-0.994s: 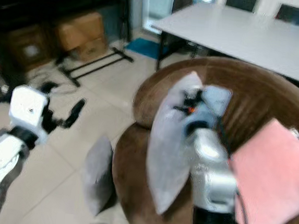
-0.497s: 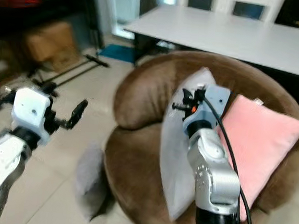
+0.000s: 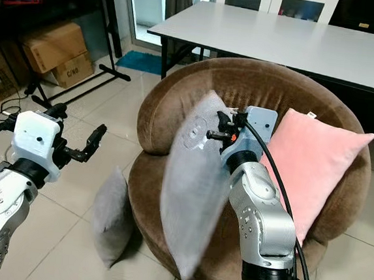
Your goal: Move the pillow to the sofa from floor
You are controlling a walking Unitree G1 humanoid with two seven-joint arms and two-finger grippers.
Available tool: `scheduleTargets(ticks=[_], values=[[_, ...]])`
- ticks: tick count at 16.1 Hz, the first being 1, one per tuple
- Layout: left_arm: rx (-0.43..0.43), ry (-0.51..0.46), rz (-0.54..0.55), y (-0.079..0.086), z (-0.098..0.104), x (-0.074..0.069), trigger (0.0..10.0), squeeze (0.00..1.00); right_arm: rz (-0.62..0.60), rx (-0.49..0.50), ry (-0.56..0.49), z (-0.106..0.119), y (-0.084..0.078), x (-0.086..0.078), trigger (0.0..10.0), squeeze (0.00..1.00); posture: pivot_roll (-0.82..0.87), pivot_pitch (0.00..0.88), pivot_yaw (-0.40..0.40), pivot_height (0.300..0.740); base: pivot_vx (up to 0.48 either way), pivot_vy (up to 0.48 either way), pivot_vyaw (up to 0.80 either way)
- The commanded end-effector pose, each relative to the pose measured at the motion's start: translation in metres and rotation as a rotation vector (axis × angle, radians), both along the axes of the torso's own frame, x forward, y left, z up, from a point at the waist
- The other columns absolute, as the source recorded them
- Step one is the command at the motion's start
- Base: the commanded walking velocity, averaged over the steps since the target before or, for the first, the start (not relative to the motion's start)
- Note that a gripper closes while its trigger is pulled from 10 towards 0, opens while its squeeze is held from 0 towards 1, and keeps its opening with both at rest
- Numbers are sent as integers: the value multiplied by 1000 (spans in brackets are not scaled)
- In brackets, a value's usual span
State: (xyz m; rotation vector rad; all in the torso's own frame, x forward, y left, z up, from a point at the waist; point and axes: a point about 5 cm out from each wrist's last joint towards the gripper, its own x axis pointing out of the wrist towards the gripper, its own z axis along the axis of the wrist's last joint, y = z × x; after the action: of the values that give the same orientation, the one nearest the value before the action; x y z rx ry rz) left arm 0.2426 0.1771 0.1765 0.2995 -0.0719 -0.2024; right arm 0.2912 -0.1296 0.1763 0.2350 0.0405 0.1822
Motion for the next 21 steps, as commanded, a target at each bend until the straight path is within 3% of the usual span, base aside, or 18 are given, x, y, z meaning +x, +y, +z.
scheduleTargets(ticks=[1, 3, 11, 13, 21], values=[[19, -7, 31, 4, 1, 0, 10000, 220, 53, 27, -66, 16, 7, -1, 10000, 0, -17, 9, 41, 740, 0, 0, 0], [22, -9, 36, 4, 1, 1, 10000, 157, 74, 39, -66, 16, 9, -1, 10000, 0, -17, 9, 41, 740, 0, 0, 0], [65, -33, 54, 3, 3, 2, 10000, 173, 76, 31, -42, 9, 12, 0, 10000, 0, -14, 9, 33, 740, 0, -136, 0], [5, -28, 82, 5, 4, 2, 10000, 133, 75, 28, -38, 8, 12, 0, 10000, 0, -15, 8, 33, 740, 0, 0, 0], [-12, -27, 52, 3, 5, 1, 10000, 184, 99, 35, -42, 9, 15, 2, 10000, 0, -12, 11, 30, 740, 118, 0, -123]])
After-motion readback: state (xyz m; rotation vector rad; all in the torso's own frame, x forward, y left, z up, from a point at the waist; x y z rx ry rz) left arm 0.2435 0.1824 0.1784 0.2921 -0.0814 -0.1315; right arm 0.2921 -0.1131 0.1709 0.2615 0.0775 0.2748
